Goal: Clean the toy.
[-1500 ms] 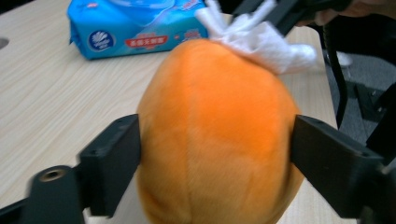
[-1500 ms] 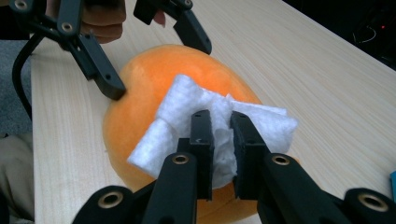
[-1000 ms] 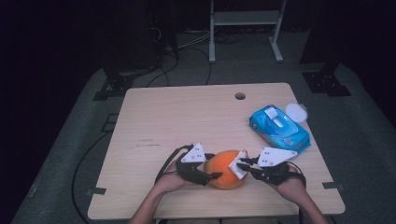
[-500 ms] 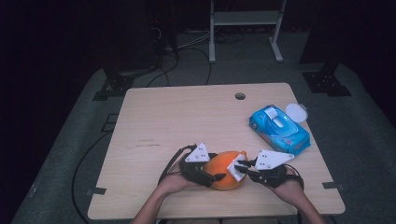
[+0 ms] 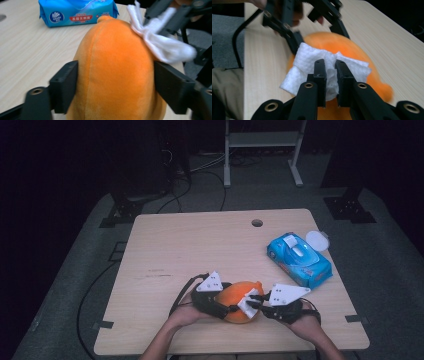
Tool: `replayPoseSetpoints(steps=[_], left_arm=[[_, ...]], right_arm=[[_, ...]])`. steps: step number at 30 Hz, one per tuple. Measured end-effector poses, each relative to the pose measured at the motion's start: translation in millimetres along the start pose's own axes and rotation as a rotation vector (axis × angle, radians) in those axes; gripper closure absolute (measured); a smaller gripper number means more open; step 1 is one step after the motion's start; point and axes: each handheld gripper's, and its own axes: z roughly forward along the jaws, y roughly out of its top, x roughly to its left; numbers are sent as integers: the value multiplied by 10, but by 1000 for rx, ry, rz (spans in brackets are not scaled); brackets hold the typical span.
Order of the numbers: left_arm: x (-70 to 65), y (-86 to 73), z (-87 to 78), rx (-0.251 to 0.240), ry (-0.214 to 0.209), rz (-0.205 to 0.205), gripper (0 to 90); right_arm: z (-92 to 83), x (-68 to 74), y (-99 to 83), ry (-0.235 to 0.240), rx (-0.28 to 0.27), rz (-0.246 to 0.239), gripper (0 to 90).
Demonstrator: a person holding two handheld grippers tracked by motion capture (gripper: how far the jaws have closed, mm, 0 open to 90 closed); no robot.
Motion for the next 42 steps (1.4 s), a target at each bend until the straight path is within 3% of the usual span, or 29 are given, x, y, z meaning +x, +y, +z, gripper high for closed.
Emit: replayPoseSetpoints(steps=[2, 6, 10, 14, 17, 25, 30, 36, 39, 42], left_arm=[[16, -22, -21, 1, 4, 9, 297], [88, -112, -69, -4, -3, -22, 319], [107, -135, -81, -2, -6, -25, 326], [95, -118, -71, 8, -6, -5, 326], [109, -137, -80, 3, -11, -13, 327], [116, -167, -95, -6, -18, -13, 331], [96, -170, -98, -5, -26, 13, 333], [67, -162, -82, -11, -35, 31, 332], [96, -151, -104, -3, -31, 18, 311], [106, -159, -114, -8, -33, 5, 302]], right_arm=[[22, 4, 3, -7, 13, -13, 800], [-22, -96, -91, -31, 17, 29, 800], [-53, -177, -225, -55, 35, 79, 800], [-45, -138, -136, -48, -7, 69, 800], [-14, -158, -123, -41, -26, 74, 800], [-27, -304, -389, -52, -3, 160, 799], [-31, -328, -335, -43, -55, 186, 799], [-55, -414, -332, -14, -139, 253, 799], [-39, -424, -378, -14, -131, 265, 799], [-32, -430, -455, -17, -91, 273, 799]])
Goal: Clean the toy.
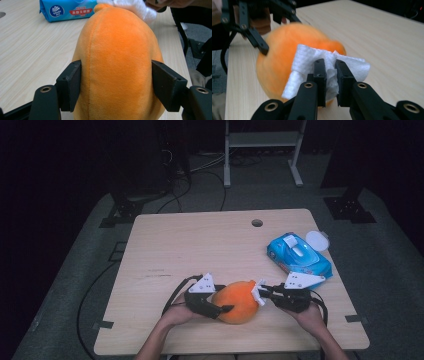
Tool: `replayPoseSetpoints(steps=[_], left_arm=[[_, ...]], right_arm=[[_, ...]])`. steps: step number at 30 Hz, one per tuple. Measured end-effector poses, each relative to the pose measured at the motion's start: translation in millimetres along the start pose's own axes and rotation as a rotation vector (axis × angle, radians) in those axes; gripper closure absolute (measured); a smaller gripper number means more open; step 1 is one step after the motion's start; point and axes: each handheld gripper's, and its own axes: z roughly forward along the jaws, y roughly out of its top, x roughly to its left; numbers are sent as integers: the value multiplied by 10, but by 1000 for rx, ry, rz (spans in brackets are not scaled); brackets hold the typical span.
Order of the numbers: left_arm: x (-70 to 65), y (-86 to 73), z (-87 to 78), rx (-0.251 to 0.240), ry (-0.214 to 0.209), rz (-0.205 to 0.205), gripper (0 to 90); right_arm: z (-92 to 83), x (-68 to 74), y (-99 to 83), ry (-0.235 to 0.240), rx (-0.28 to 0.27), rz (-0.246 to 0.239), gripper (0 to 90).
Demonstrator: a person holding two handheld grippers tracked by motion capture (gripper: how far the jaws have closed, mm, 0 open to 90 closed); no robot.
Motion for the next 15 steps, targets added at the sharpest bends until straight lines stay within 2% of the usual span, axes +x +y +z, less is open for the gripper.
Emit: replayPoseSetpoints(steps=[3, 5, 7, 12, 15], left_arm=[[-24, 2, 2, 1, -5, 21, 308], [-42, 8, 10, 1, -6, 33, 317], [-71, 17, 23, 2, -10, 59, 324], [-187, 70, 52, 19, -23, 174, 330], [-206, 91, 57, 26, -23, 185, 324]], right_arm=[[-10, -24, -79, 18, 24, 34, 798], [-30, -4, -55, 9, 20, 19, 798], [-47, 11, -5, 7, -7, 14, 798], [-74, 46, 171, 34, -100, 16, 799], [-64, 61, 155, 37, -74, -2, 799]])
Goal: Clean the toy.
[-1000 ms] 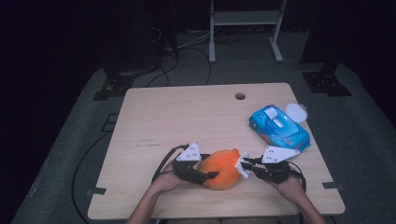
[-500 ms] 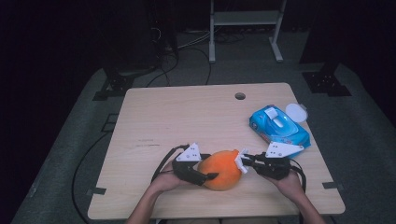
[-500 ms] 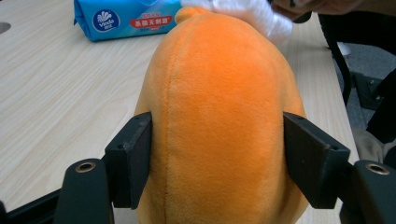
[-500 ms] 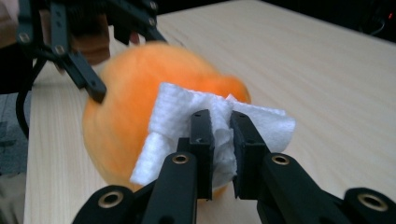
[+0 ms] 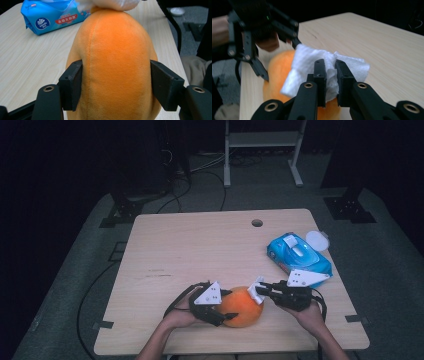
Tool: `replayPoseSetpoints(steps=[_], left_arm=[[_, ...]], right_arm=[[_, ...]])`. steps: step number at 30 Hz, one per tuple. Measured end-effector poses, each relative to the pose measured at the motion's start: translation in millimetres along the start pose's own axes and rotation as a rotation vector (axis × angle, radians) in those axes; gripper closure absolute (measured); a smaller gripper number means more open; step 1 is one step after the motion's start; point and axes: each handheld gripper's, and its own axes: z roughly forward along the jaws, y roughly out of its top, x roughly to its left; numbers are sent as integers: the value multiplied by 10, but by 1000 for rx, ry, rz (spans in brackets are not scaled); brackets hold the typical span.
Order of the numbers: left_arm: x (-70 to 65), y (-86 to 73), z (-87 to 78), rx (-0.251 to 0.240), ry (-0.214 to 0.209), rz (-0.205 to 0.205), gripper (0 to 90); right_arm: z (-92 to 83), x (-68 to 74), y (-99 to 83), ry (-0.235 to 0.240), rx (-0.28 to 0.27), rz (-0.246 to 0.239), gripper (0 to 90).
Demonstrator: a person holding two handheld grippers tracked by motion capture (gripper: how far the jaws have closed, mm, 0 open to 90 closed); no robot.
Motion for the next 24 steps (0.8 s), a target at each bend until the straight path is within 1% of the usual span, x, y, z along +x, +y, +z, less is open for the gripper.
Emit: replayPoseSetpoints(steps=[1, 2, 3, 4, 5, 6, 7, 8, 9, 10, 11, 12, 13, 14, 15, 16, 17, 18, 19, 20, 22, 23, 24], left_arm=[[4, 0, 1, -2, -3, -3, 316], [12, -1, 1, -10, -8, -15, 304], [24, 2, 2, -23, -15, -40, 274], [39, 9, 1, -35, -17, -76, 228], [59, 18, 2, -36, -11, -111, 174], [81, 27, 6, -20, 1, -146, 125], [109, 31, 14, 4, 0, -184, 83], [137, 25, 22, 10, -16, -228, 74], [151, 15, 26, 7, -34, -253, 95], [144, 8, 27, -1, -34, -247, 150], [123, 11, 28, -5, -29, -223, 187], [111, 19, 30, -11, -26, -211, 227], [87, 38, 32, -15, -23, -177, 249], [64, 53, 42, -18, -24, -157, 270], [37, 75, 51, -8, -22, -124, 276], [18, 91, 54, 2, -16, -107, 278], [11, 90, 48, 12, -14, -98, 280], [13, 79, 41, 10, -17, -97, 285], [20, 59, 28, 10, -21, -99, 288], [26, 35, 23, 4, -22, -114, 290], [54, -16, 5, -3, -33, -134, 289], [61, -25, 3, -6, -34, -141, 289], [66, -26, 3, -6, -36, -147, 288]], right_arm=[[-9, -10, -31, 3, 5, 10, 799], [-18, -17, -47, 6, 10, 14, 799], [-31, -16, -64, 5, 17, 15, 799], [-42, -19, -78, 2, 22, 10, 799], [-55, -21, -89, 2, 26, 14, 799], [-67, -25, -97, 1, 33, 17, 799], [-77, -31, -104, 1, 37, 13, 799], [-91, -34, -109, 2, 43, 16, 798], [-107, -37, -114, 4, 46, 18, 798], [-119, -35, -115, 2, 43, 14, 798], [-128, -21, -108, -1, 43, 14, 798], [-129, 6, -83, -2, 38, 2, 798], [-124, 32, -58, 3, 31, -5, 798], [-103, 90, -5, 23, 19, -23, 798], [-80, 135, 29, 28, 17, -43, 799], [-45, 196, 70, 29, 24, -73, 798], [-19, 247, 97, 26, 38, -100, 798], [-3, 275, 105, 20, 52, -117, 798], [-6, 261, 96, 27, 51, -115, 799], [-27, 229, 74, 30, 53, -101, 799], [-83, 143, 1, 17, 70, -77, 799], [-131, 88, -49, 7, 82, -60, 799], [-162, 63, -76, -3, 84, -50, 799]])
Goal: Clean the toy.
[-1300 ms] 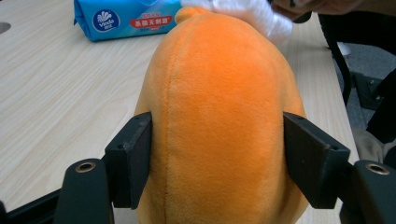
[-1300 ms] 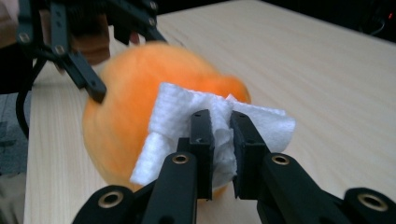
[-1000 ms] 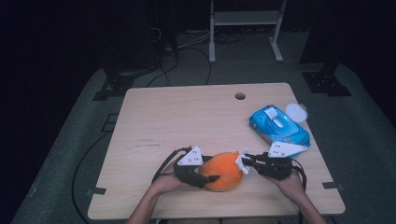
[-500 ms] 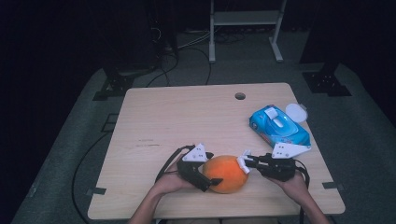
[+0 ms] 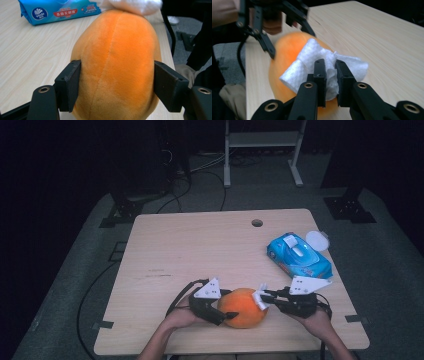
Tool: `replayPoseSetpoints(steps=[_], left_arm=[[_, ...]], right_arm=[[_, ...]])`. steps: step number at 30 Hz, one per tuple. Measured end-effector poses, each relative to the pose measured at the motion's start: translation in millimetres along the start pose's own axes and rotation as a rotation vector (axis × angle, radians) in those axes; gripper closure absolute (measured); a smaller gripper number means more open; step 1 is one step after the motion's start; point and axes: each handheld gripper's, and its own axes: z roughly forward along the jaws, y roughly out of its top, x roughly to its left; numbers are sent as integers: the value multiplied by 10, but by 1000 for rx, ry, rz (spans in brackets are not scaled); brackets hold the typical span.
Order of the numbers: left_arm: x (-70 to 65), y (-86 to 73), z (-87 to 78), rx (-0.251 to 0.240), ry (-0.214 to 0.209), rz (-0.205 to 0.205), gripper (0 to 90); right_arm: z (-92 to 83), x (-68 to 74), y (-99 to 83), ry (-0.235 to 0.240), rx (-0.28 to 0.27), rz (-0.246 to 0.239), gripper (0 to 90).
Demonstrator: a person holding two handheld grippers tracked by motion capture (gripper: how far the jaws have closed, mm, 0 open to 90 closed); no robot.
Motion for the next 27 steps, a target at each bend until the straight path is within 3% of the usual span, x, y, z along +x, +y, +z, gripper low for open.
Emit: replayPoseSetpoints(steps=[4, 8, 14, 16, 21, 27], left_arm=[[-11, 20, 16, 0, 4, -2, 277], [-47, 63, 46, 7, 12, 13, 264], [-120, 137, 84, 23, 33, 51, 267], [-96, 112, 65, 13, 30, 35, 274], [-14, 62, 42, -13, 20, -17, 273], [-66, 112, 77, -5, 44, -4, 265]], right_arm=[[-114, -52, -77, -41, 32, 6, 798], [-65, -34, -48, -11, 25, 11, 798], [38, 162, 128, 45, -16, -57, 798], [50, 174, 142, 40, 0, -75, 798], [-49, 15, 6, 11, 30, -32, 798], [-32, 36, 35, -6, 42, -51, 798]])
